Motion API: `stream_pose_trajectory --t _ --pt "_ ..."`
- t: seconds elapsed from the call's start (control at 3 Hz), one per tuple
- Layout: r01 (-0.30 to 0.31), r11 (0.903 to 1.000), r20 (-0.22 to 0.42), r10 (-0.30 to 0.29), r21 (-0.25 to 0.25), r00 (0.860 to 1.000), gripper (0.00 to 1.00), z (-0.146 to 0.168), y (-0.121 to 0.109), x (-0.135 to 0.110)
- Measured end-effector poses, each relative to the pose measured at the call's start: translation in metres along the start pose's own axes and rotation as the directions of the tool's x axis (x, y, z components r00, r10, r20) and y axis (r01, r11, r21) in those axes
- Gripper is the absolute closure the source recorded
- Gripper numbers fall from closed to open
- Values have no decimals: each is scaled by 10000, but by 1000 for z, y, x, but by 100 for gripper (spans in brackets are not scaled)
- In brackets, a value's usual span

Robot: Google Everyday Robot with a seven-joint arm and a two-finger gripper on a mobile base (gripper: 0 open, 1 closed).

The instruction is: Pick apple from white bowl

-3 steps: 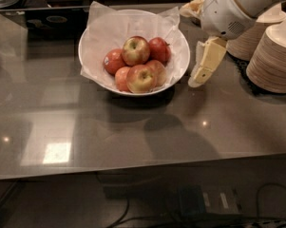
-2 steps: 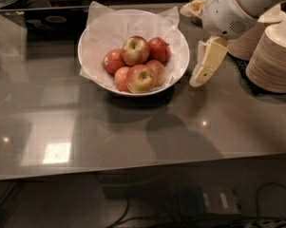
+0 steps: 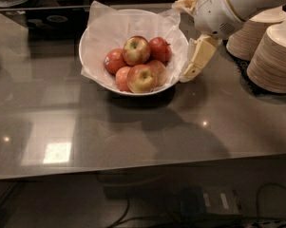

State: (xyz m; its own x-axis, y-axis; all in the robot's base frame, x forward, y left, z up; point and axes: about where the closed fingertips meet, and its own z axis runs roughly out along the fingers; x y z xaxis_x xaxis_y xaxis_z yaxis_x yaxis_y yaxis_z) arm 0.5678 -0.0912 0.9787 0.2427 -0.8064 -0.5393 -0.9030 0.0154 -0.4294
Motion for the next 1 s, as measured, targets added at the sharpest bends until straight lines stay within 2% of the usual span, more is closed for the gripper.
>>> stream_pose_trajectory --t 0.33,0.67,1.0 --pt "120 9998 983 -133 137 9951 0 16 -17 -9" --pt "93 9997 1618 -129 229 9867 1 24 -28 -13" --pt "87 9996 1975 -135 253 9802 20 28 -35 -16"
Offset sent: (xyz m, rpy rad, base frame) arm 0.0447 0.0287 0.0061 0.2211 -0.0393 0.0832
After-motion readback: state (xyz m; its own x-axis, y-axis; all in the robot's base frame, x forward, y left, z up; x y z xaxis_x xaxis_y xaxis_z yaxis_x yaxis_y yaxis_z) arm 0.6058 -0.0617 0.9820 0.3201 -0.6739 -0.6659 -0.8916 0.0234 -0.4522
